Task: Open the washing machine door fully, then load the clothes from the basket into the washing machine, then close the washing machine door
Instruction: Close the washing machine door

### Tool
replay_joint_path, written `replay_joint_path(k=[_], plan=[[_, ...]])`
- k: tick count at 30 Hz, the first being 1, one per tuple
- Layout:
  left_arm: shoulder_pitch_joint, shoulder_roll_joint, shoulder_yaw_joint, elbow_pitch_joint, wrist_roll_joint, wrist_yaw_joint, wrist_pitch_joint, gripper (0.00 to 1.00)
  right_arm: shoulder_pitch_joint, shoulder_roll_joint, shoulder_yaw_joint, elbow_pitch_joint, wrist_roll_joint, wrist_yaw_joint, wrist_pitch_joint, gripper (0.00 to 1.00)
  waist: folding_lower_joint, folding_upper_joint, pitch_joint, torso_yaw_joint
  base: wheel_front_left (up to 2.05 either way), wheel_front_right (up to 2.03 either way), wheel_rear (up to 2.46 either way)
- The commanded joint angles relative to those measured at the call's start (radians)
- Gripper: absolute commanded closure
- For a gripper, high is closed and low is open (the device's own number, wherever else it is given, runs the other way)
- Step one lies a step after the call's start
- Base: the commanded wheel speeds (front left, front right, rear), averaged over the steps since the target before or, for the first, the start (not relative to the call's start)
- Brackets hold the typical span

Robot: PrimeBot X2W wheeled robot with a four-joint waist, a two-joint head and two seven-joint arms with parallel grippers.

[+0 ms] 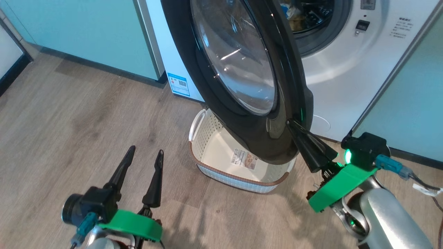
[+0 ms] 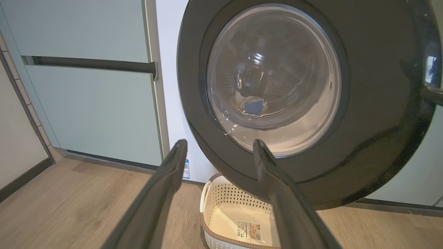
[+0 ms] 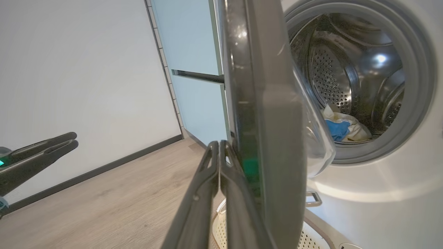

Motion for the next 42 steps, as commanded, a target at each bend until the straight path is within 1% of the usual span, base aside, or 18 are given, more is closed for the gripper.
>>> replay_joint_path(k=[1,14,22,30,42], plan=[[-0.049,0.0,0.044,-0.04,0.005,-0.001,-0.006,0.0,-0.037,0.011,-0.005,-0.024,-0.002,-0.003,-0.001,1.0,0.0,0.0,0.005,0.0,0.0,0.0,0.0],[-0.072,-0.028,0.052,-0.062,0.025,-0.016,-0.006,0.0,-0.105,-0.003,-0.065,0.026,-0.013,-0.003,-0.008,1.0,0.0,0.0,0.051,-0.001,0.0,0.0,0.0],[-0.097,-0.047,0.053,-0.069,0.04,-0.029,-0.006,0.0,-0.179,-0.024,-0.122,0.088,-0.022,-0.003,-0.015,1.0,0.0,0.0,0.082,0.009,0.0,0.0,0.0],[-0.117,-0.069,0.049,-0.075,0.053,-0.046,-0.006,0.0,-0.272,-0.034,-0.187,0.193,-0.026,-0.003,-0.037,1.0,0.0,0.0,0.121,0.03,0.0,0.0,0.0],[-0.145,-0.099,0.027,-0.078,0.066,-0.068,-0.006,0.0,-0.417,-0.067,-0.304,0.346,-0.047,-0.003,-0.072,1.0,0.0,0.0,0.168,0.075,0.0,0.0,0.0]])
